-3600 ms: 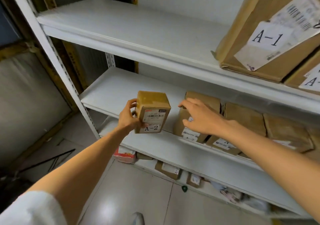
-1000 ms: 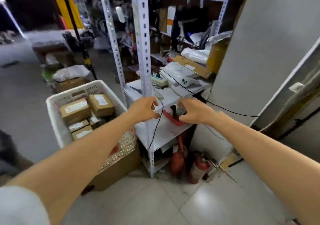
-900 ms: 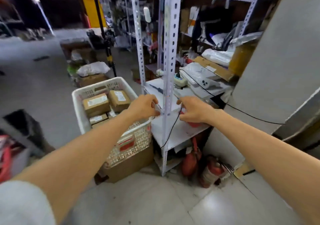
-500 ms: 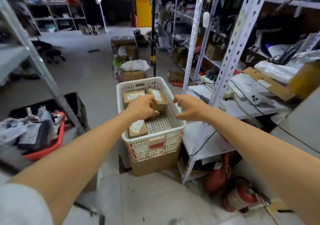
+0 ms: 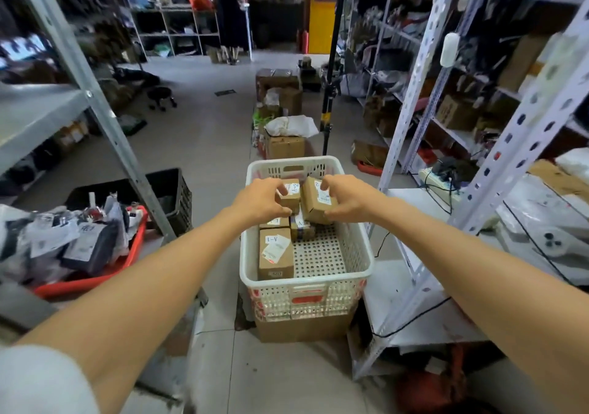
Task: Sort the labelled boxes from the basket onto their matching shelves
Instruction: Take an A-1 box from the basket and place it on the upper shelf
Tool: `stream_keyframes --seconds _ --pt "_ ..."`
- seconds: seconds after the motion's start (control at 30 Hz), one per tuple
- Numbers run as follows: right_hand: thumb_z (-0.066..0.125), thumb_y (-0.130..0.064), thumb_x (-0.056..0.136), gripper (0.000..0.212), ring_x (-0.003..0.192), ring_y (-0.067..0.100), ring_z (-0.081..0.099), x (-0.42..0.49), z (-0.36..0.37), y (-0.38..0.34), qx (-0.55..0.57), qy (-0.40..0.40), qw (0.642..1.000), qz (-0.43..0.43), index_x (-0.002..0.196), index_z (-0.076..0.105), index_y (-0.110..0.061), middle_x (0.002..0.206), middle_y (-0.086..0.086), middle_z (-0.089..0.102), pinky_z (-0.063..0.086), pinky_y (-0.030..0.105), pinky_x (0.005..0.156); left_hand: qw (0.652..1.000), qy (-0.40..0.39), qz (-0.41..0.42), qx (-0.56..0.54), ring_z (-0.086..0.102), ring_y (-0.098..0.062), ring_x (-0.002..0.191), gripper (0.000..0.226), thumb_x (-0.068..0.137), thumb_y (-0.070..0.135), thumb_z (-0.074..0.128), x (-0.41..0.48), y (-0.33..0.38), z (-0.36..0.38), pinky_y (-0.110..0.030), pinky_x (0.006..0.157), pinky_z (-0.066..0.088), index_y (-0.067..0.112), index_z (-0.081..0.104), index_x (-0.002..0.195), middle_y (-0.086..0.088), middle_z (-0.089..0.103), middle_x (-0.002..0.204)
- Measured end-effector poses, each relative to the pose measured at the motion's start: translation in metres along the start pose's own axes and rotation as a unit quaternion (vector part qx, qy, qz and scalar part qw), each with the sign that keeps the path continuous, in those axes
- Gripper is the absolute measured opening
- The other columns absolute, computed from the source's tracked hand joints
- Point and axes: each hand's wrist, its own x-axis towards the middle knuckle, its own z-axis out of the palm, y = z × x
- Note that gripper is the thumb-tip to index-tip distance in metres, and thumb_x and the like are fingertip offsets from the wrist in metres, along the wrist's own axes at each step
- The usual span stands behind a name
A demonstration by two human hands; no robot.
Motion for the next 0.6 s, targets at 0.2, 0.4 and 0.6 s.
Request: stream_keyframes --seconds 0.2,0.4,0.6 --pt "0.067 -0.023 0.081 0.044 0.105 0.023 0.055 0.037 0.005 0.020 -0.009 -0.018 0.999 -0.027 0.120 0.052 -0.009 0.118 0.008 0.059 0.049 0.033 0.086 0.999 0.008 -0.038 -0.003 0.062 -0.018 0.097 0.049 0.079 0.035 0.076 0.025 -0.011 0.005 -0.039 0.088 0.053 0.015 0.060 0.121 -0.002 0.067 0.109" --pt "0.069 -0.028 0.080 0.047 0.102 0.025 0.054 0.077 0.021 0.033 -0.009 -0.040 0.999 -0.033 0.119 0.050 -0.009 0.114 0.011 0.059 0.049 0.036 0.083 0.998 -0.015 -0.057 -0.009 0.062 -0.019 0.099 0.049 0.081 0.033 0.075 0.047 -0.037 0.012 -0.036 0.087 0.053 0.012 0.058 0.122 -0.004 0.065 0.112" --pt "0.071 -0.027 0.078 0.050 0.104 0.023 0.057 0.141 0.035 0.040 0.009 -0.067 0.997 -0.031 0.122 0.050 -0.014 0.117 0.005 0.060 0.048 0.032 0.080 0.997 -0.036 -0.069 -0.012 0.062 -0.020 0.101 0.048 0.081 0.029 0.075 0.103 -0.078 0.013 -0.036 0.087 0.053 0.011 0.058 0.122 -0.007 0.065 0.115"
